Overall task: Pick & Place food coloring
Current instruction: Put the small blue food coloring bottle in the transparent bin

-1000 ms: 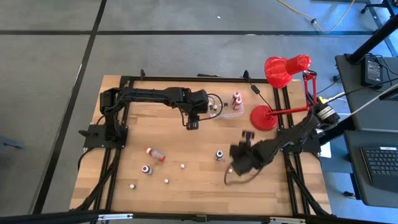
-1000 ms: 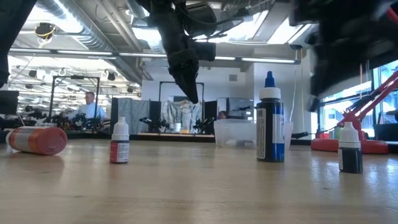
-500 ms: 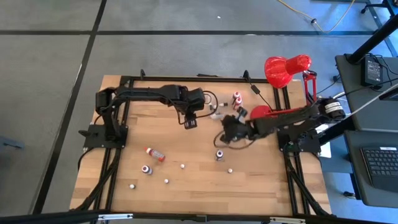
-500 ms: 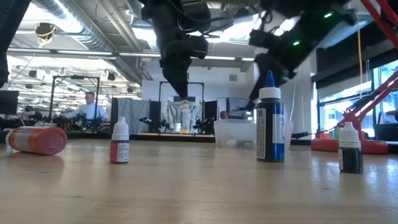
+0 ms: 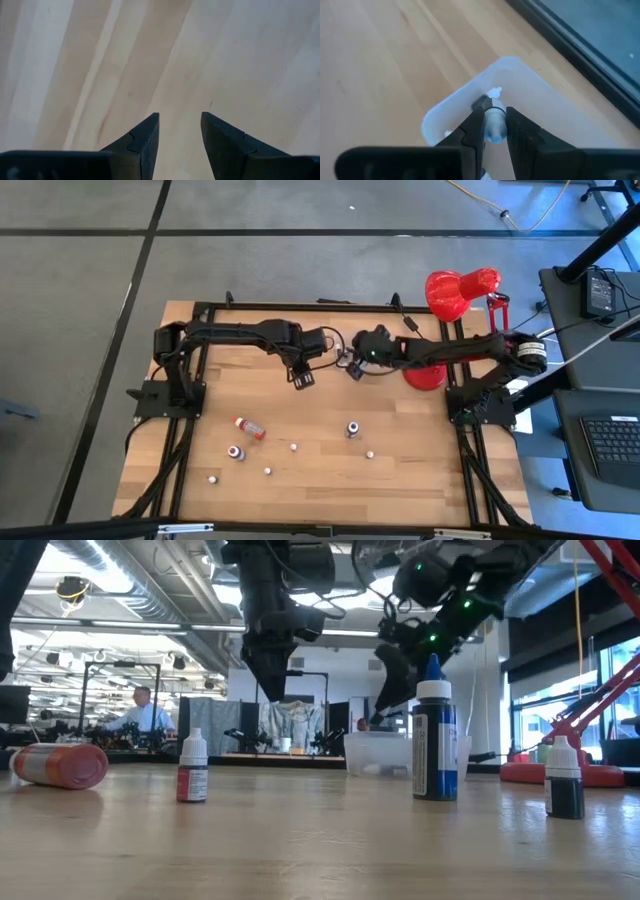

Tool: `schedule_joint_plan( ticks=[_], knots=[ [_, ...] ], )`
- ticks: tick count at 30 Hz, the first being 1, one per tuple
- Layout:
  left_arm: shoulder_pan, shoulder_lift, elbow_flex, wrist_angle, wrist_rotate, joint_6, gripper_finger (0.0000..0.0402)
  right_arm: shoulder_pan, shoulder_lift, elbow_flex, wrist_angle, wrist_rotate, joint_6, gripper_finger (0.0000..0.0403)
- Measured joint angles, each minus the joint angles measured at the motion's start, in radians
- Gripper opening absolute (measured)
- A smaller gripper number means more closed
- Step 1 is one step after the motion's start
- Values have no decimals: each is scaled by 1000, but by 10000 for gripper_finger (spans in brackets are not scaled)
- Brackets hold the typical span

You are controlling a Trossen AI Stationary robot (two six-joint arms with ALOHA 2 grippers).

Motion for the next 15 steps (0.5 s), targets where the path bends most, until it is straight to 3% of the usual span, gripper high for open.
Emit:
schedule_joint_plan(
  ticks=[6,15],
  knots=[
    [-19,0,0,-1,1,-29,141,-60,74,0,60,-79,-2,68],
    [-39,0,0,0,2,-68,141,-101,120,-1,105,-90,1,68]
  ],
)
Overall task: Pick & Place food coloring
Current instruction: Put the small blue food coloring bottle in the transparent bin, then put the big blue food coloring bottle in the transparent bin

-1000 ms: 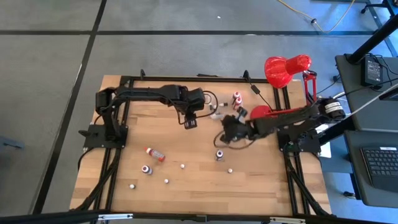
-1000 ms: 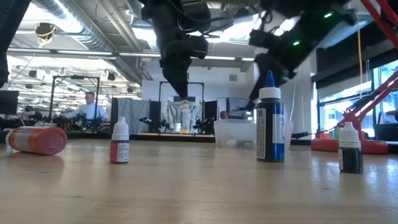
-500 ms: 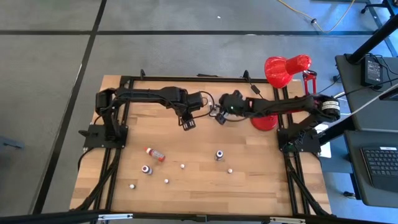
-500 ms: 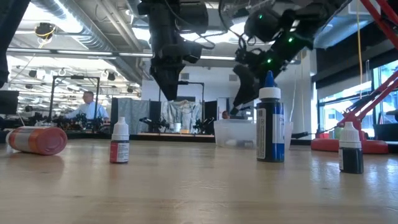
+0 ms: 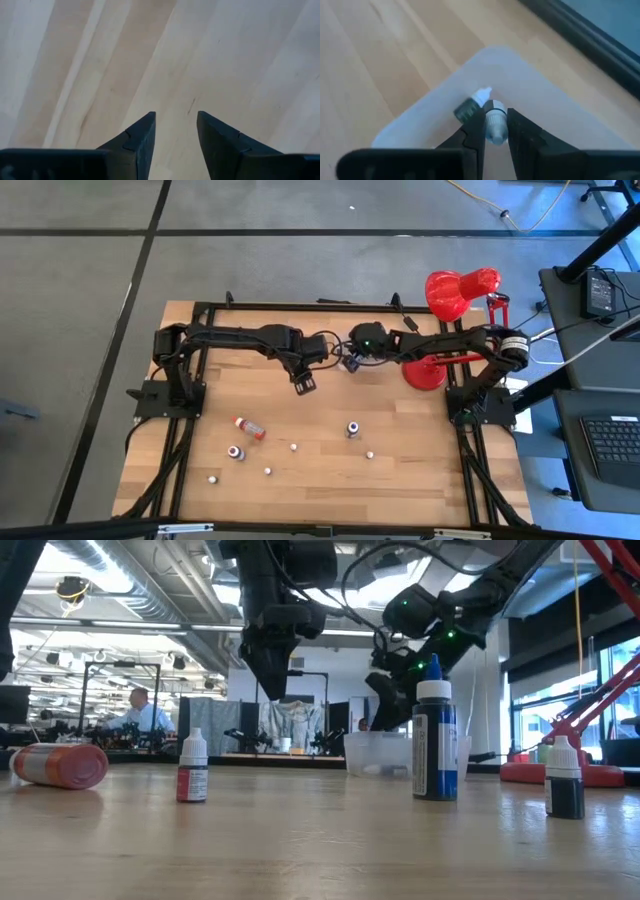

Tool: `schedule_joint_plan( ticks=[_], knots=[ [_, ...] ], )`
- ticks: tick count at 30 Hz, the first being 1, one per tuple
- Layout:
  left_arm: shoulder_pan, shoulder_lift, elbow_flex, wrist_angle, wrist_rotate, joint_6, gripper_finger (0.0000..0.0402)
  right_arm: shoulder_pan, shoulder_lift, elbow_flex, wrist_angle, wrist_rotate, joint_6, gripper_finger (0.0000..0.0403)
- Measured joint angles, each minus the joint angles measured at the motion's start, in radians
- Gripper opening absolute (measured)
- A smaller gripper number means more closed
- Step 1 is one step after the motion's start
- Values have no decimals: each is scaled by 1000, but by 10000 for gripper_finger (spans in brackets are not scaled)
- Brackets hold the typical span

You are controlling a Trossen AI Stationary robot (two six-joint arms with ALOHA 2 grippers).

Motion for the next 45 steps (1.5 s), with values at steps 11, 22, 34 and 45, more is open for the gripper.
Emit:
schedule_joint_plan(
  ticks=[11,22,34,45],
  knots=[
    [-8,0,0,1,-1,-10,141,-3,-2,2,10,-8,1,71],
    [-8,0,0,1,-1,-10,141,-3,-2,2,11,-26,2,120],
    [-8,0,0,1,0,39,141,33,-127,1,-13,-289,-136,135],
    [-6,0,0,2,0,140,141,189,-274,2,-130,-643,-227,135]
  ],
)
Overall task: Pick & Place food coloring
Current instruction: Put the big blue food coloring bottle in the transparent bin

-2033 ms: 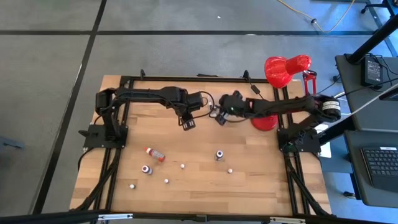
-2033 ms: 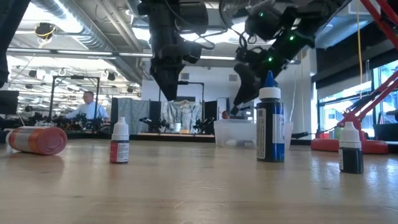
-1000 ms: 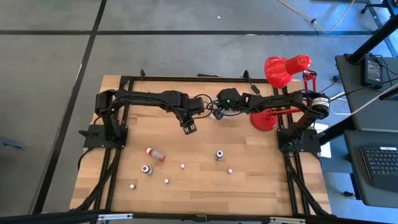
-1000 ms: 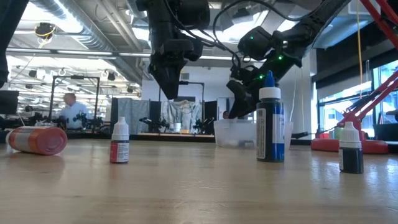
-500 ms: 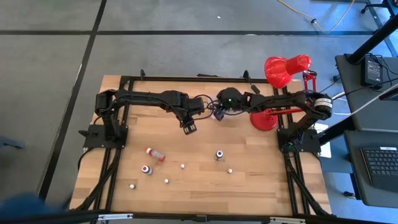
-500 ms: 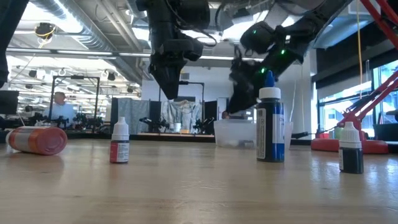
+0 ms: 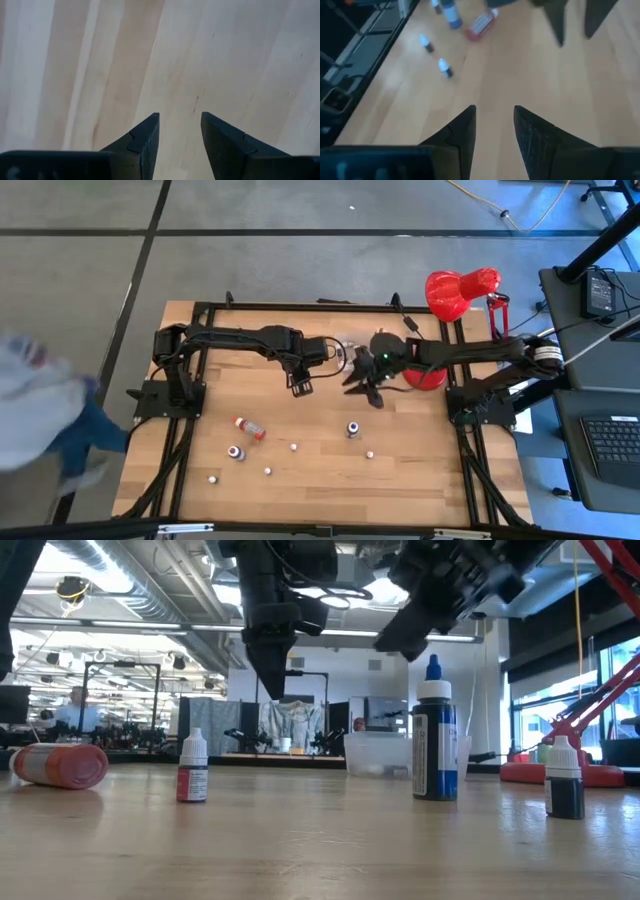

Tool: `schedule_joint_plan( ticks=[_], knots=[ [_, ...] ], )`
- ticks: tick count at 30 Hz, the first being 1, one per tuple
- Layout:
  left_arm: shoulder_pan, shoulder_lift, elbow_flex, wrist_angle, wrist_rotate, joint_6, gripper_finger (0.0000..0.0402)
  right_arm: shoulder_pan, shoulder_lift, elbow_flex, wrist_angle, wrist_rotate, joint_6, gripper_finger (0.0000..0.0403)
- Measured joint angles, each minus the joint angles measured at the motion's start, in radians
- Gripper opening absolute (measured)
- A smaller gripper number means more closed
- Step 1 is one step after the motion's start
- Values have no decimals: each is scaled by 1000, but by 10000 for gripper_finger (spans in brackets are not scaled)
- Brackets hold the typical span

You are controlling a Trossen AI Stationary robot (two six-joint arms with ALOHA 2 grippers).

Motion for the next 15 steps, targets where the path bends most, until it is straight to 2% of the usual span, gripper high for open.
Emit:
schedule_joint_plan(
  ticks=[7,15],
  knots=[
    [2,0,0,52,0,82,141,79,-76,0,-119,213,22,135],
    [2,0,0,179,0,159,141,140,-125,0,-173,261,72,138]
  ],
)
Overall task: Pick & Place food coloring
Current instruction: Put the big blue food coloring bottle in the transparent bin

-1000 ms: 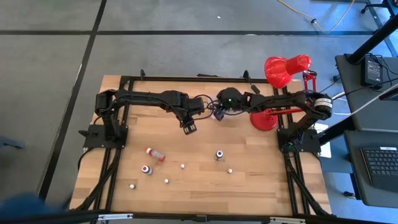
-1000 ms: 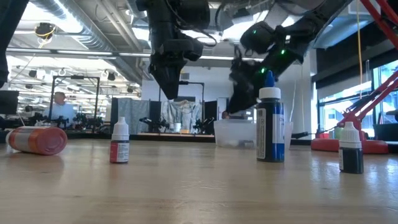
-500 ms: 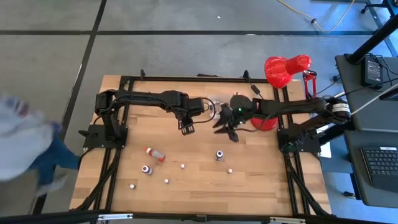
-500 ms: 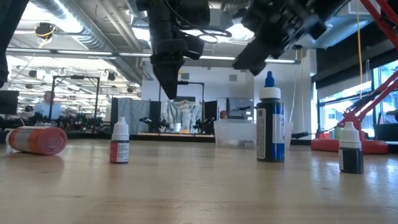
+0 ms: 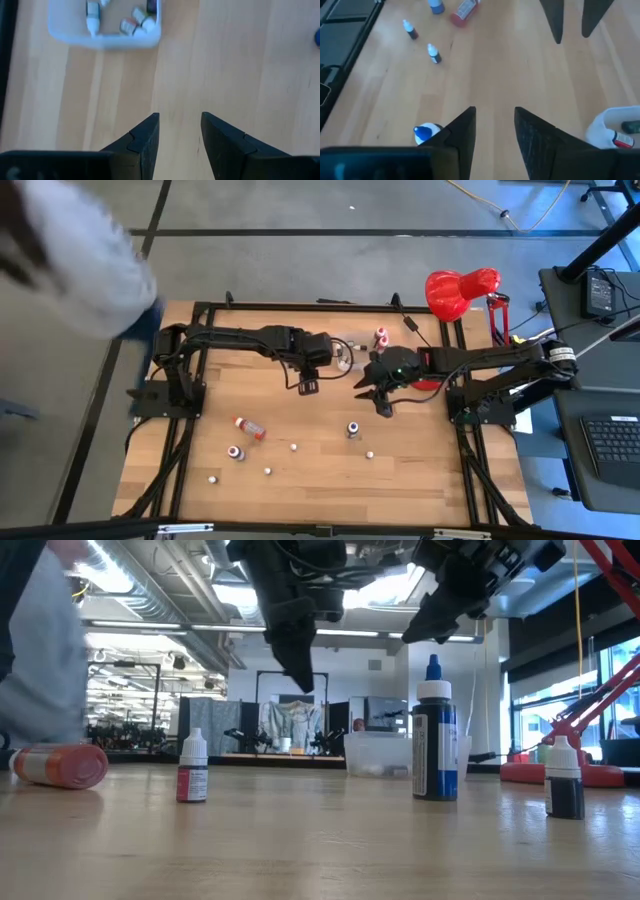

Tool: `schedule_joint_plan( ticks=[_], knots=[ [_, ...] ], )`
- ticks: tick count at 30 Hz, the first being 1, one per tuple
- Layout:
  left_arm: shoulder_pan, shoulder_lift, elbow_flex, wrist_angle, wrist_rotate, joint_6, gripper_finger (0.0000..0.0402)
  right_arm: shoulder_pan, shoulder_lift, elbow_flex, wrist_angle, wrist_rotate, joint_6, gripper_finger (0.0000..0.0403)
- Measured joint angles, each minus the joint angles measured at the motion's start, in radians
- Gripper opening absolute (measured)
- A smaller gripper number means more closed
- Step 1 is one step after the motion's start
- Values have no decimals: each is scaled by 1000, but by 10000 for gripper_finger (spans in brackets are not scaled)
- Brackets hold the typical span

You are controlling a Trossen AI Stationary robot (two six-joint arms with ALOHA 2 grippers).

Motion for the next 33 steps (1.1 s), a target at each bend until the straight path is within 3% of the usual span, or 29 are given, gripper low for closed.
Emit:
schedule_joint_plan(
  ticks=[14,20,25,33],
  knots=[
    [0,0,0,58,4,88,141,111,-2,0,-39,27,265,269],
    [0,0,0,58,4,142,141,187,3,0,-43,58,223,275],
    [0,0,0,58,4,148,141,256,33,0,-34,208,84,266],
    [-3,0,0,58,4,142,141,284,155,0,41,247,145,251]
  ],
)
